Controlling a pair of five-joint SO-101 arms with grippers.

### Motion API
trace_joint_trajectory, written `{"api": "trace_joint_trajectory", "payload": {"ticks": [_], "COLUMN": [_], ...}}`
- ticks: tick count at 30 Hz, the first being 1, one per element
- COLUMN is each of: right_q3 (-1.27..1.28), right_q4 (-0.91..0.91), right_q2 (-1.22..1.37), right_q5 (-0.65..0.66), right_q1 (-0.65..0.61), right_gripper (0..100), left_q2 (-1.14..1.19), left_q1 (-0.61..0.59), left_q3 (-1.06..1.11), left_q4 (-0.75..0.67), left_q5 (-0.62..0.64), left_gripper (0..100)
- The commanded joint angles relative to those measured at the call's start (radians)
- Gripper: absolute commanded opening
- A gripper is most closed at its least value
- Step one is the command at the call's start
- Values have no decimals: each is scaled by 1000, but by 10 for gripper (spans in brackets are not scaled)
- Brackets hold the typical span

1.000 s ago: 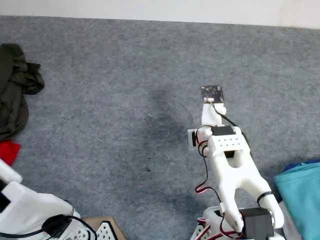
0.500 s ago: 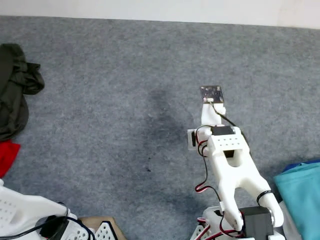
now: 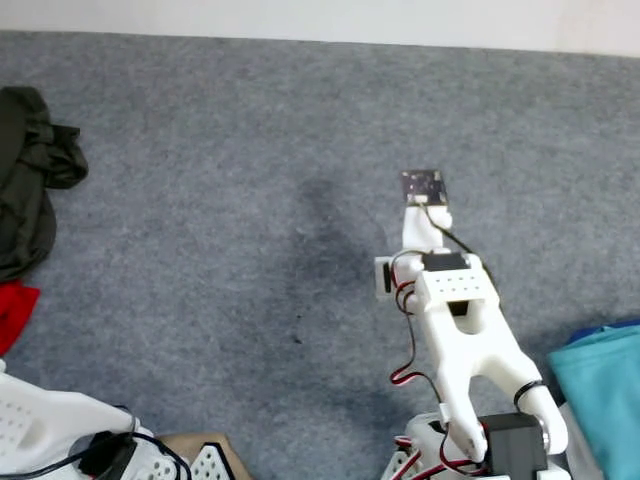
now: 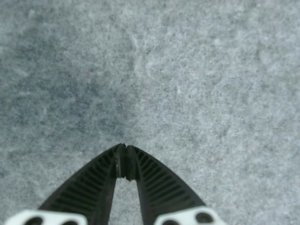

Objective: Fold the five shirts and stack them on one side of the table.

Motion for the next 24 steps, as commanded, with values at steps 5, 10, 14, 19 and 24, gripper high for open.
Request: {"api": "trace_joint_trajectory", "payload": {"ticks": [5, 10, 14, 19, 24], "right_q3": [-5, -5, 8, -18, -30], "right_q4": [-19, -35, -62, -62, -61], "right_q2": [-4, -2, 27, 99, 125], "right_q5": [14, 14, 52, 63, 63], "right_q1": [-5, -5, -7, -5, -5], "right_gripper": [9, 9, 9, 9, 9], "left_q2": [-8, -8, -8, -8, -8], "left_q1": [-5, -5, -5, -5, -1], "left_q3": [31, 177, 274, 335, 375], "left_q4": [-18, -127, -235, -296, -322], "left_q5": [-14, -12, -11, -9, -8], "left_gripper": [171, 171, 171, 171, 134]}}
